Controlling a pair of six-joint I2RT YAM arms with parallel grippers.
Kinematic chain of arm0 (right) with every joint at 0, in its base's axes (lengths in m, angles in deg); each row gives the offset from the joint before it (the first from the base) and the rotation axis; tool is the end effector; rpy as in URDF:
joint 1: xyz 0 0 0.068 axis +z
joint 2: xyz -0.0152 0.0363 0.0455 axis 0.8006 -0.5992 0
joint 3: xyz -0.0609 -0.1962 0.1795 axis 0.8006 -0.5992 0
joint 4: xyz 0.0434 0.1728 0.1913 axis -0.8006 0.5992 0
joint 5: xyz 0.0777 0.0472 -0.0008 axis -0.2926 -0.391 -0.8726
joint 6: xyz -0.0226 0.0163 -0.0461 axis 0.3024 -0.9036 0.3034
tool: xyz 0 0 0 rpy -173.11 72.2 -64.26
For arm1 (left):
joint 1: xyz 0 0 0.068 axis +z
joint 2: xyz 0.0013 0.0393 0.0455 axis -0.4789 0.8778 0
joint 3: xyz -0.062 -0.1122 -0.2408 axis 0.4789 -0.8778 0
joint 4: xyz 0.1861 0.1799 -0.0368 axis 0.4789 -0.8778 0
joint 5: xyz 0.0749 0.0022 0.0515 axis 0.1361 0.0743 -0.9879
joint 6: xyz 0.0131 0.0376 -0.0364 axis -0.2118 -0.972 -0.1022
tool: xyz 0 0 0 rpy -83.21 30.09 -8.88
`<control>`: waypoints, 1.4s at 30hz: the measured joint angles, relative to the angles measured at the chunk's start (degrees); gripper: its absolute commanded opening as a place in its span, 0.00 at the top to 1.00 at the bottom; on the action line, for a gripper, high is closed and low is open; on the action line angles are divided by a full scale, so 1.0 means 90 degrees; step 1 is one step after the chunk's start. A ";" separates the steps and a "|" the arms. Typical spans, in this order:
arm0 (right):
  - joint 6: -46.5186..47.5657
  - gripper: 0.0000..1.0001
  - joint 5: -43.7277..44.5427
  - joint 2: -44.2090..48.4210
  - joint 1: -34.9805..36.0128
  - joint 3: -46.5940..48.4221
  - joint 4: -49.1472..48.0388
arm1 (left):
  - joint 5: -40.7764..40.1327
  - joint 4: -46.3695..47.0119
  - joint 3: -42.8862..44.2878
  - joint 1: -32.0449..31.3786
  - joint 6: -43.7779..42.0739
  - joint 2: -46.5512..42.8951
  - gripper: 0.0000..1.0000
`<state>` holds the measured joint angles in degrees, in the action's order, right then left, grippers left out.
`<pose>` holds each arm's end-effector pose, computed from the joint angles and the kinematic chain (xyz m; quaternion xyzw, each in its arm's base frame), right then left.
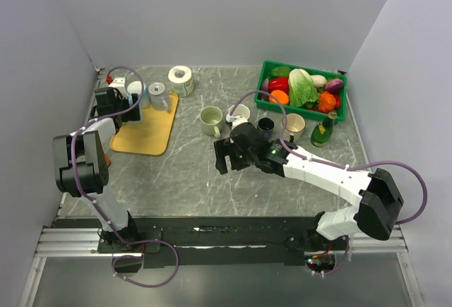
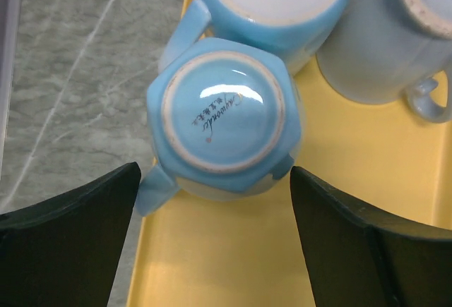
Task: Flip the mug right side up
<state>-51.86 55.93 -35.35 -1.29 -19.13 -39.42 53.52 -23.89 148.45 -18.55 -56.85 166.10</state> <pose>0.1845 0.2308 0.2729 -0.1922 0.9007 0.2168 0.3238 0.3805 0.0644 0.2035 -0.0276 0.8763 0.0218 0.4805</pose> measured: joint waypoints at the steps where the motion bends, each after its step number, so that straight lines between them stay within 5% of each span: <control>1: -0.0015 0.07 -0.0061 0.0000 0.0007 0.0000 -0.0005 | 0.0010 -0.0015 0.0000 -0.0002 -0.0024 0.0051 0.17; 9: -0.0109 0.08 -0.0277 0.0000 0.0058 0.0000 -0.0012 | 0.0163 -0.0109 -0.0068 0.0010 -0.0051 -0.0036 0.39; 26: -0.0187 0.09 -0.0333 -0.0044 0.0243 0.0002 -0.0007 | -0.0413 -0.0117 -0.0172 -0.0296 -0.0002 -0.0109 0.45; 33: -0.0231 0.09 -0.0308 -0.0080 0.0325 0.0012 0.0000 | -0.0537 -0.0117 -0.0262 -0.0384 -0.0010 -0.0131 0.59; 40: -0.0282 0.09 -0.0262 -0.0080 0.0352 0.0015 0.0000 | -0.0716 -0.0214 -0.0265 -0.0517 -0.0010 -0.0129 0.59; 42: -0.0299 0.09 -0.0245 -0.0080 0.0376 0.0015 0.0002 | -0.0738 -0.0221 -0.0265 -0.0532 -0.0002 -0.0126 0.67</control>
<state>-54.55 53.72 -36.07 2.10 -19.00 -39.40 46.88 -25.88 146.06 -23.34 -56.87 164.96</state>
